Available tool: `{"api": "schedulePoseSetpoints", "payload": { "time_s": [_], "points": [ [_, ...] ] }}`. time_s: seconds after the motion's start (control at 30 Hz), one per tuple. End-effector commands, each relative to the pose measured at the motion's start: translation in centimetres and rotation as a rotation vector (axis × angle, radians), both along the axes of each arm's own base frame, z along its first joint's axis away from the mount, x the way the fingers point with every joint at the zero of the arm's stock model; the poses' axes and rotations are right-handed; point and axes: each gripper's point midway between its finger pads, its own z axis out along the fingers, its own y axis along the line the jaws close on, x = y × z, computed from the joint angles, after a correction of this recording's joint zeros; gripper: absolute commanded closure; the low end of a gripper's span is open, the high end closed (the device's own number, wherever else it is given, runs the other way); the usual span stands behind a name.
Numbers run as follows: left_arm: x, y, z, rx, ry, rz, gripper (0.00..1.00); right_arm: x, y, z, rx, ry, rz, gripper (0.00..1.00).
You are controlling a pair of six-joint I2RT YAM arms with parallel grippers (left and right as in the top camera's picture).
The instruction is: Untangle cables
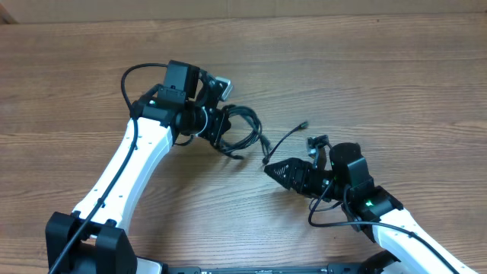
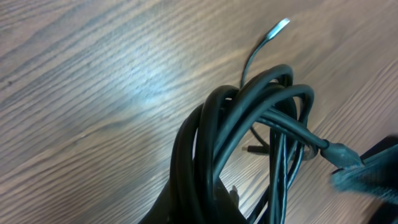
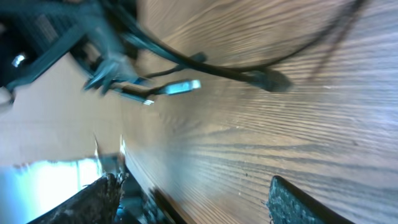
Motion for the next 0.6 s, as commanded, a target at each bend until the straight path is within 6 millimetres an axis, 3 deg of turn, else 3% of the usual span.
{"api": "schedulePoseSetpoints", "payload": {
  "time_s": [0.0, 0.07, 0.17, 0.27, 0.3, 0.4, 0.57],
  "points": [
    [-0.4, 0.8, -0.3, 0.084, -0.061, -0.127, 0.96, -0.6, 0.6, 2.3, 0.001, -0.212, 0.140, 0.17],
    [-0.9, 1.0, -0.6, 0.096, -0.040, -0.126, 0.96, 0.0, 0.2, 3.7, -0.004, -0.296, 0.138, 0.00],
    [-1.3, 1.1, -0.7, 0.103, -0.032, -0.147, 0.96, 1.4, -1.1, 6.4, -0.036, -0.395, 0.111, 0.00],
    [-1.5, 0.6, -0.4, 0.070, -0.027, -0.159, 0.96, 3.3, -4.2, 8.3, -0.225, -0.437, 0.041, 0.00],
    [-1.7, 0.2, 0.2, 0.043, -0.024, -0.169, 0.96, 4.1, -6.2, 9.0, -0.356, -0.426, -0.009, 0.00],
    [-1.8, -0.1, 1.1, 0.025, -0.021, -0.176, 0.96, 4.2, -8.4, 11.0, -0.497, -0.421, -0.050, 0.00],
    [-1.4, -0.6, 4.0, -0.006, -0.046, -0.185, 0.96, 3.0, -6.1, 17.0, -0.349, -0.505, 0.028, 0.00]
  ]
}}
